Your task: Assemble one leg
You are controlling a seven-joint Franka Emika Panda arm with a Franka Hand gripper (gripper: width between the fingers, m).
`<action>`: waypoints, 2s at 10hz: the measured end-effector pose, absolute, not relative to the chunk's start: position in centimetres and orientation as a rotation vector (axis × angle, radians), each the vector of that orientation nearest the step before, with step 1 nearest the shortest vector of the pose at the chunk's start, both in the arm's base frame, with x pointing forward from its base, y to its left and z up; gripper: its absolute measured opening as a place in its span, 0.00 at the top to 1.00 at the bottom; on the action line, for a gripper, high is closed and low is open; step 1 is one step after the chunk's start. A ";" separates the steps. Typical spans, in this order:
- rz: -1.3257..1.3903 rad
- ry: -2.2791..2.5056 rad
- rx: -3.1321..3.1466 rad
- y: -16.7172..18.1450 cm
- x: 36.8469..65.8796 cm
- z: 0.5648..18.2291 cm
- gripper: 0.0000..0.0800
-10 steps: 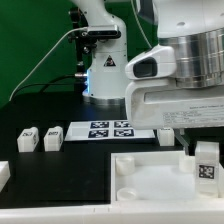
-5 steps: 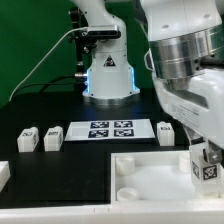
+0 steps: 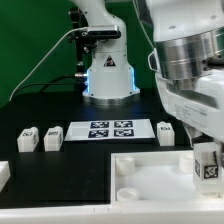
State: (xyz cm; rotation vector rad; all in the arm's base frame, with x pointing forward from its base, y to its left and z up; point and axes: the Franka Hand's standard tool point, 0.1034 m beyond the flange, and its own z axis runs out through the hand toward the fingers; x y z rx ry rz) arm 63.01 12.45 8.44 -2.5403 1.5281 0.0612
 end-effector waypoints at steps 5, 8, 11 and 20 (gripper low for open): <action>-0.005 0.716 -2.897 12.5 63.0 8.4 0.19; -0.053 0.124 -3.033 12.8 63.0 8.2 0.19; -0.057 0.175 -3.024 13.0 63.1 8.2 0.35; -0.031 1.666 -2.401 12.3 63.3 7.9 0.60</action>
Offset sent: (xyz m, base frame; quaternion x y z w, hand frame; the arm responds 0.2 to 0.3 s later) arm 0.0000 0.0000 0.0000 0.0000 0.0000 -0.2667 0.9638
